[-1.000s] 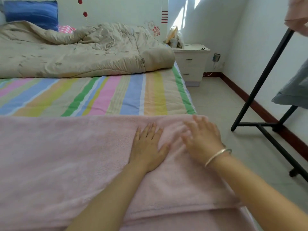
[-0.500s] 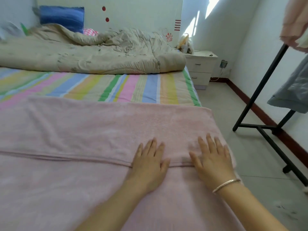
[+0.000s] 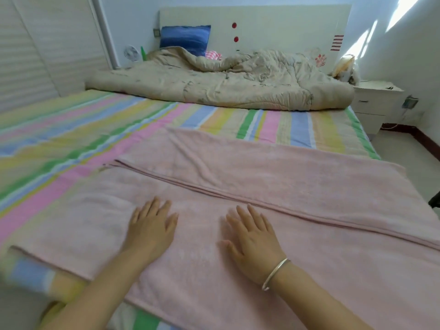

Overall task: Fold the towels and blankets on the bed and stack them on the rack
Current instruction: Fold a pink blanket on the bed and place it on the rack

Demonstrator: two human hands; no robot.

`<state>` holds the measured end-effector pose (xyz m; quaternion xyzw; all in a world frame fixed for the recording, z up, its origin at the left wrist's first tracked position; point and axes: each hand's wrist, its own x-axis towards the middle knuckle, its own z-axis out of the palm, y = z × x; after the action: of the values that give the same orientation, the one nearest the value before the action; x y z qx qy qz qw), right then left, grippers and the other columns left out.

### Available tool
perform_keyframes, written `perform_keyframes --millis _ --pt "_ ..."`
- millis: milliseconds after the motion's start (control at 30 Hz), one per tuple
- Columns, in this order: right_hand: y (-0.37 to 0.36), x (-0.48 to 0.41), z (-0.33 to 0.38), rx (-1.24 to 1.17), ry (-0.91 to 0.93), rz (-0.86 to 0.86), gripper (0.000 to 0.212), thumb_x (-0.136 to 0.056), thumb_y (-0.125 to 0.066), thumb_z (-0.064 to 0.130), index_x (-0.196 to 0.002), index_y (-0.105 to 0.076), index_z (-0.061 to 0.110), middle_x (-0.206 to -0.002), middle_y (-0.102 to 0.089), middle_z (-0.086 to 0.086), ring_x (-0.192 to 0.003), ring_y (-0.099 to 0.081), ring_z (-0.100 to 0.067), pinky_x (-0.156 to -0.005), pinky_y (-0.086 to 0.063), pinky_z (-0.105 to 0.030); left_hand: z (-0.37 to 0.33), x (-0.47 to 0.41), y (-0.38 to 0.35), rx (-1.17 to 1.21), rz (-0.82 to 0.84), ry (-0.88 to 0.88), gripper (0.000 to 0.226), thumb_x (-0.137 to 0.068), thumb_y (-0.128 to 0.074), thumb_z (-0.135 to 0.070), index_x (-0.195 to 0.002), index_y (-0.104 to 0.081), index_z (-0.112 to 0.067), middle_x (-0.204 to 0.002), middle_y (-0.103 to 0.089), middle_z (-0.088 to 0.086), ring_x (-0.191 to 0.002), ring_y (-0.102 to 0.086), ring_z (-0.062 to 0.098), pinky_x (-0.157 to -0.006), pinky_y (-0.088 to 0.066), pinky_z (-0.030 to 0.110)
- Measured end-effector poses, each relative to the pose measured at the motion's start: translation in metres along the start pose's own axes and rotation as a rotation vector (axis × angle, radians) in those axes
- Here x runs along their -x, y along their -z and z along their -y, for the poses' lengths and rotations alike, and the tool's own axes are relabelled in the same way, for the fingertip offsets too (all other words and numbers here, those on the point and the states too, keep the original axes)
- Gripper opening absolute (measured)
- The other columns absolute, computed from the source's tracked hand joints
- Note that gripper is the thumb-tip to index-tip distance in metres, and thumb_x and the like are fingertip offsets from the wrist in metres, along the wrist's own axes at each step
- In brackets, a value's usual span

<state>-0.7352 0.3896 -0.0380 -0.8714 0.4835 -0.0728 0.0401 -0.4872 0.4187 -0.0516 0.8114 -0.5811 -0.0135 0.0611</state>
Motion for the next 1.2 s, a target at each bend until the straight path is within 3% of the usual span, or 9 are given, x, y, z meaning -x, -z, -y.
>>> perform_keyframes --millis 133,233,433,567,767,867,1000,1067,1200 --pt "-0.006 -0.030 0.044 -0.113 0.085 0.105 0.098 -0.073 0.004 0.080 -0.153 -0.019 0.028 -0.162 -0.002 -0.004 -0.149 0.005 -0.027 -0.119 0.003 -0.042 0.039 -0.015 0.002 0.030 0.060 -0.063 0.063 -0.098 -0.016 -0.052 -0.155 -0.018 -0.027 -0.164 -0.006 0.001 -0.150 -0.008 0.015 -0.121 -0.005 0.036" --pt "-0.010 -0.039 0.079 -0.162 0.167 0.175 0.111 -0.061 -0.003 0.092 -0.153 -0.013 0.031 -0.162 0.003 0.001 -0.148 0.012 -0.022 -0.120 0.003 -0.039 0.066 -0.023 0.012 0.136 0.138 -0.210 0.070 -0.092 -0.024 -0.057 -0.154 -0.024 -0.025 -0.164 -0.006 -0.001 -0.149 -0.009 0.011 -0.118 -0.007 0.025" --pt "-0.025 -0.035 0.140 -0.319 0.344 0.110 0.092 -0.061 -0.045 0.074 -0.145 -0.033 0.039 -0.159 -0.020 0.000 -0.148 -0.009 -0.024 -0.118 -0.010 -0.041 0.143 -0.004 0.020 0.406 -0.017 -0.364 0.061 -0.083 -0.042 -0.059 -0.135 -0.052 -0.029 -0.147 -0.042 -0.013 -0.130 -0.046 0.005 -0.105 -0.035 0.017" --pt "-0.036 -0.022 0.169 -0.274 0.478 -0.081 0.068 -0.065 -0.063 0.069 -0.122 -0.048 0.035 -0.131 -0.049 0.003 -0.119 -0.049 -0.020 -0.104 -0.039 -0.044 0.170 0.026 0.022 0.401 -0.348 -0.568 0.025 -0.088 -0.059 -0.046 -0.098 -0.056 -0.024 -0.101 -0.055 -0.009 -0.087 -0.060 0.011 -0.064 -0.053 0.031" --pt "-0.048 -0.007 0.192 -0.007 0.431 -0.131 0.045 -0.067 -0.047 0.054 -0.108 -0.058 0.037 -0.112 -0.064 0.009 -0.106 -0.064 -0.020 -0.090 -0.053 -0.047 0.217 0.032 0.023 0.265 -0.085 -0.886 0.063 -0.076 -0.066 -0.071 -0.117 -0.062 -0.024 -0.123 -0.059 -0.010 -0.114 -0.058 0.009 -0.093 -0.048 0.024" --pt "-0.054 -0.002 0.195 0.050 0.383 -0.235 0.042 -0.072 -0.043 0.029 -0.102 -0.072 0.031 -0.111 -0.069 0.007 -0.102 -0.068 -0.020 -0.082 -0.057 -0.040 0.226 0.028 0.025 0.247 -0.075 -0.969 0.046 -0.083 -0.068 -0.048 -0.121 -0.060 -0.022 -0.126 -0.060 -0.007 -0.116 -0.059 0.010 -0.091 -0.052 0.027" --pt "-0.056 0.009 0.199 0.107 0.313 -0.303 0.045 -0.069 -0.049 0.019 -0.108 -0.068 0.028 -0.115 -0.066 0.004 -0.104 -0.064 -0.022 -0.078 -0.057 -0.033 0.241 0.017 0.034 0.178 -0.162 -0.929 0.052 -0.065 -0.056 -0.021 -0.116 -0.052 -0.025 -0.120 -0.058 -0.007 -0.096 -0.065 0.018 -0.067 -0.054 0.030" --pt "-0.040 0.014 0.197 0.075 0.211 -0.338 0.045 -0.057 -0.071 0.016 -0.101 -0.065 0.025 -0.107 -0.063 0.003 -0.092 -0.062 -0.022 -0.057 -0.053 -0.027 0.252 0.009 0.045 0.217 -0.228 -0.781 0.049 -0.060 -0.054 -0.021 -0.108 -0.048 -0.028 -0.110 -0.053 -0.011 -0.084 -0.062 0.020 -0.055 -0.049 0.031" --pt "-0.002 0.022 0.177 0.107 -0.206 -0.386 0.035 -0.053 -0.088 0.014 -0.076 -0.062 0.018 -0.078 -0.057 -0.001 -0.068 -0.059 -0.027 -0.038 -0.032 -0.027 0.273 -0.020 0.065 0.445 -0.311 -0.485 0.034 -0.063 -0.058 -0.015 -0.092 -0.052 -0.033 -0.090 -0.059 -0.013 -0.084 -0.062 0.018 -0.067 -0.049 0.035"
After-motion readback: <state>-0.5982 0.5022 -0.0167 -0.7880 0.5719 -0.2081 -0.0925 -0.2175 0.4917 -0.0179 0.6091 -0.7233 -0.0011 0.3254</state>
